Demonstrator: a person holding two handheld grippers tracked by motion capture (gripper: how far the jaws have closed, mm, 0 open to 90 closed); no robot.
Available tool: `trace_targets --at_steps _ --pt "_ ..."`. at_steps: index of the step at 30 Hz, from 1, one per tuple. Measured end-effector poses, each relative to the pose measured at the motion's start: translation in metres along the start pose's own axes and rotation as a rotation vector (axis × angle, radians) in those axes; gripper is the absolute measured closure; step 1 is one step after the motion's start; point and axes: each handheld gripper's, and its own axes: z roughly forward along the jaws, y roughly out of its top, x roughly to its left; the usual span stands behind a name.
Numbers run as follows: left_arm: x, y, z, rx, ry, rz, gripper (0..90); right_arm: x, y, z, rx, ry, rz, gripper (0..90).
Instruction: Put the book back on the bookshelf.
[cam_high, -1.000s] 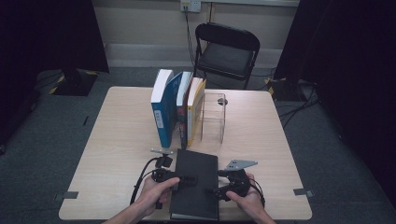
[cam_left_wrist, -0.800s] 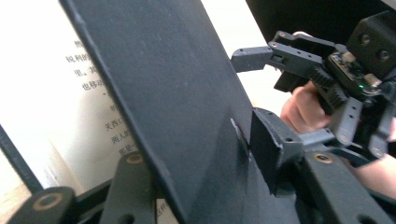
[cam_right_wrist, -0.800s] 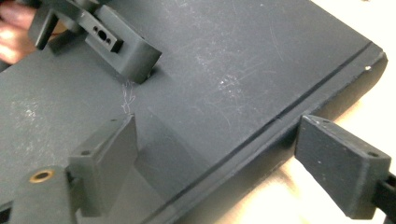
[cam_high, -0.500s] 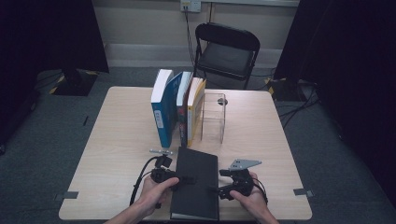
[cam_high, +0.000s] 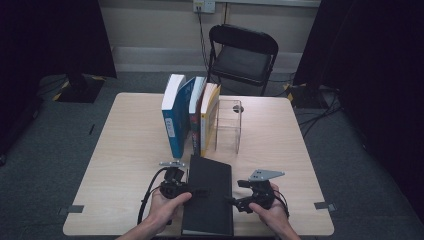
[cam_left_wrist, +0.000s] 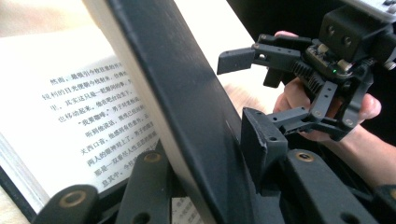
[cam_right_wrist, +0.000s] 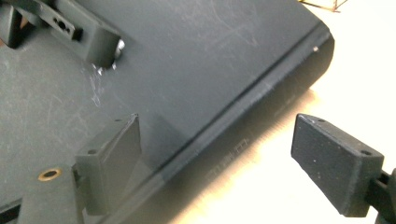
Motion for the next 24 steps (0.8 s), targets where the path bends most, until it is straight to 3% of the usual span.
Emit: trace_targets --at_steps 1,2,3,4,5,6,7,8,9,11,13,14,16,17,18,19,20,21,22,23,24 --pt "-0.002 0.001 -0.002 -0.011 0.01 0.026 66.0 0.0 0.0 0.0 -0.001 0.001 0.002 16.1" --pt "-0.002 0.001 -0.002 -0.011 0.01 0.026 66.1 0.0 0.0 0.0 0.0 0.001 0.002 16.1" --pt "-0.006 0.003 -0.005 -0.016 0.019 0.059 66.1 -0.001 0.001 0.0 -0.001 0.001 0.001 16.1" --pt "-0.006 0.003 -0.005 -0.016 0.019 0.059 66.2 -0.001 0.001 0.0 -0.001 0.001 0.001 16.1" --pt "-0.012 0.003 -0.008 -0.028 0.028 0.089 66.2 -0.001 0.001 0.001 -0.002 0.003 -0.001 15.4" --pt "-0.012 0.003 -0.008 -0.028 0.028 0.089 66.3 -0.001 0.001 0.001 -0.002 0.003 -0.001 15.4" --pt "-0.017 0.003 -0.011 -0.038 0.044 0.137 66.3 -0.001 0.002 0.0 -0.007 0.007 0.003 14.7" --pt "-0.017 0.003 -0.011 -0.038 0.044 0.137 66.3 -0.001 0.002 0.0 -0.007 0.007 0.003 14.7" --pt "-0.023 0.001 -0.014 -0.055 0.055 0.18 66.4 -0.002 0.003 -0.002 -0.021 0.009 0.006 14.4" --pt "-0.026 0.001 -0.015 -0.061 0.06 0.201 66.3 -0.002 0.004 -0.004 -0.028 0.007 0.006 14.4" --pt "-0.038 -0.001 -0.019 -0.087 0.073 0.291 66.8 -0.004 0.007 -0.008 -0.053 0.007 0.013 14.2" --pt "-0.042 0.0 -0.02 -0.089 0.074 0.314 66.7 -0.005 0.008 -0.01 -0.06 0.012 0.013 13.2" --pt "-0.046 -0.001 -0.02 -0.102 0.079 0.338 67.4 -0.005 0.009 -0.011 -0.07 0.025 0.015 13.9" --pt "-0.052 -0.003 -0.021 -0.108 0.079 0.38 67.5 -0.006 0.012 -0.015 -0.085 0.04 0.014 13.4" --pt "-0.052 -0.003 -0.021 -0.108 0.079 0.38 68.1 -0.006 0.012 -0.015 -0.085 0.04 0.014 13.4" --pt "-0.058 -0.005 -0.022 -0.114 0.082 0.42 68.1 -0.007 0.015 -0.017 -0.105 0.063 0.015 13.0" --pt "-0.058 -0.005 -0.022 -0.114 0.082 0.42 68.2 -0.007 0.015 -0.017 -0.105 0.063 0.015 13.0" --pt "-0.064 -0.007 -0.023 -0.119 0.087 0.462 68.3 -0.009 0.019 -0.019 -0.124 0.091 0.015 10.5" --pt "-0.064 -0.007 -0.023 -0.119 0.087 0.462 68.3 -0.009 0.019 -0.019 -0.124 0.091 0.015 10.5" --pt "-0.069 -0.009 -0.023 -0.123 0.085 0.493 68.4 -0.012 0.024 -0.021 -0.15 0.135 0.024 10.0" --pt "-0.069 -0.009 -0.023 -0.123 0.085 0.493 68.5 -0.012 0.024 -0.021 -0.15 0.135 0.024 10.0"
